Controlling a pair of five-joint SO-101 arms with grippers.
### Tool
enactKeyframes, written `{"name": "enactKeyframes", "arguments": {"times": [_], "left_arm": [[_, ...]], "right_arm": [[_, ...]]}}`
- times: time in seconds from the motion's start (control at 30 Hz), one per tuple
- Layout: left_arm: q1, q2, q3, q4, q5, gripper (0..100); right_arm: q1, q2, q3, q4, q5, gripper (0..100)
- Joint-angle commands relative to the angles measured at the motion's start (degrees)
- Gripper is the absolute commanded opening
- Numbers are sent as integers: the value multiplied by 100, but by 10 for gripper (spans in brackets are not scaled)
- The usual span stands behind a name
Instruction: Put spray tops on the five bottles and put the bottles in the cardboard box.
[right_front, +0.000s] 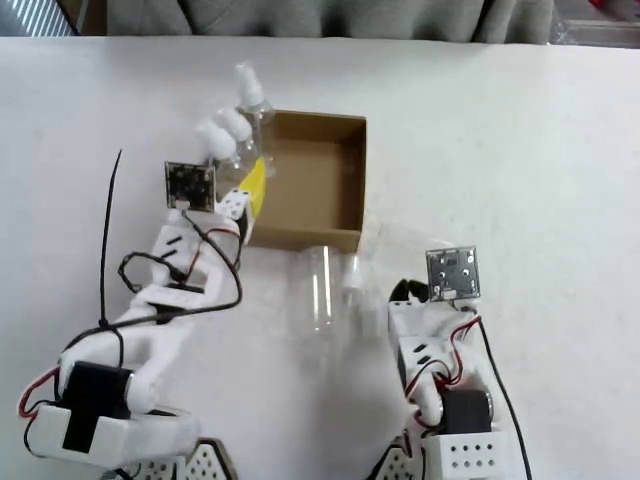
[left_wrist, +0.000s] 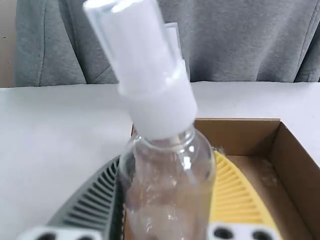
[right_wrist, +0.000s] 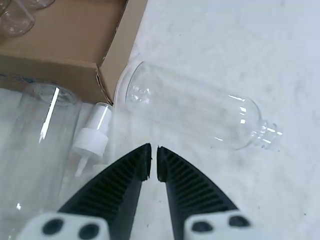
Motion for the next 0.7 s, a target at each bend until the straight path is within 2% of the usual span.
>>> {"name": "enactKeyframes", "arguments": {"times": [0.0,0.27,0.43,0.67], "left_arm": [[-31,-22,-220,-167,-35,20],[-40,400,-308,-211,-53,20],[-66,963,-475,-712,-53,20],[-66,1191,-431,-853,-53,20]], "right_arm": [[66,-40,53,66,70,15],[75,-40,53,66,70,15],[75,-40,53,66,70,15],[75,-40,53,66,70,15]]}}
